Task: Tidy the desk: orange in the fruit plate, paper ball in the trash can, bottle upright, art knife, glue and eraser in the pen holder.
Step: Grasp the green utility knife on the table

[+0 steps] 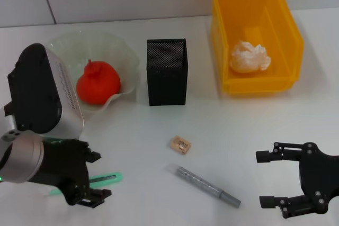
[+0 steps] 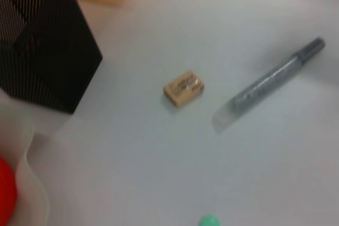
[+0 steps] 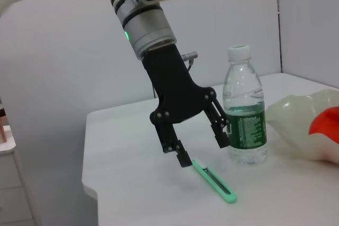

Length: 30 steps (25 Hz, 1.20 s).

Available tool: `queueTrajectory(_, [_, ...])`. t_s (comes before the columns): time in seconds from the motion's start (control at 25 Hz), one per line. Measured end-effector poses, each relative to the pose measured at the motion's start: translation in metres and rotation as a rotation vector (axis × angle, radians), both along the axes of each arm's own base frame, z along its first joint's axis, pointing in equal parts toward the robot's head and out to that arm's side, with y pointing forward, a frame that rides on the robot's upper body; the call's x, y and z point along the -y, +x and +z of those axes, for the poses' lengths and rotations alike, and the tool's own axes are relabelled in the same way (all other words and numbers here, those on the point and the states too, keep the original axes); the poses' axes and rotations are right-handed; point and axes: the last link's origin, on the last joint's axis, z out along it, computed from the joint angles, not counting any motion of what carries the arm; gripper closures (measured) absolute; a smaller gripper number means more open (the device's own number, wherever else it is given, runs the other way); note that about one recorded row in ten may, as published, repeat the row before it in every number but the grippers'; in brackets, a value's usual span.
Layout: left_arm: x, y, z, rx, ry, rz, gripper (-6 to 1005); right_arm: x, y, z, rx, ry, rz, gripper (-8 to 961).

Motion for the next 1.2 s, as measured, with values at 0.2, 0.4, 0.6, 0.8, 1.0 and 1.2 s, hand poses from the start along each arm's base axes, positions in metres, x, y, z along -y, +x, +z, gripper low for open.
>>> queueTrajectory(0.2, [0.002, -0.006, 0.001, -0.049, -0.006, 0.040, 256, 0.001, 0.001, 0.000, -0.001, -0.001, -0.005, 119])
queueTrajectory(0.4, [0.001, -0.011, 0.003, -0.110, 0.008, 0.067, 256, 0.002, 0.001, -0.001, -0.002, 0.000, -0.004, 119])
queueTrajectory(0.6, [-0.003, -0.018, 0.004, -0.168, 0.025, 0.089, 257, 0.002, 0.002, -0.003, -0.004, 0.000, -0.010, 119])
queueTrajectory(0.8, [-0.008, -0.010, -0.005, -0.178, -0.003, 0.057, 257, 0.000, 0.003, -0.005, 0.003, -0.001, -0.016, 120])
queueTrajectory(1.0, [-0.021, 0.003, -0.017, -0.198, -0.025, 0.034, 258, 0.002, 0.003, -0.008, 0.005, -0.012, -0.016, 120])
queueTrajectory(1.2, [-0.030, 0.013, -0.026, -0.225, -0.053, 0.011, 258, 0.004, 0.004, -0.009, 0.001, -0.017, -0.020, 120])
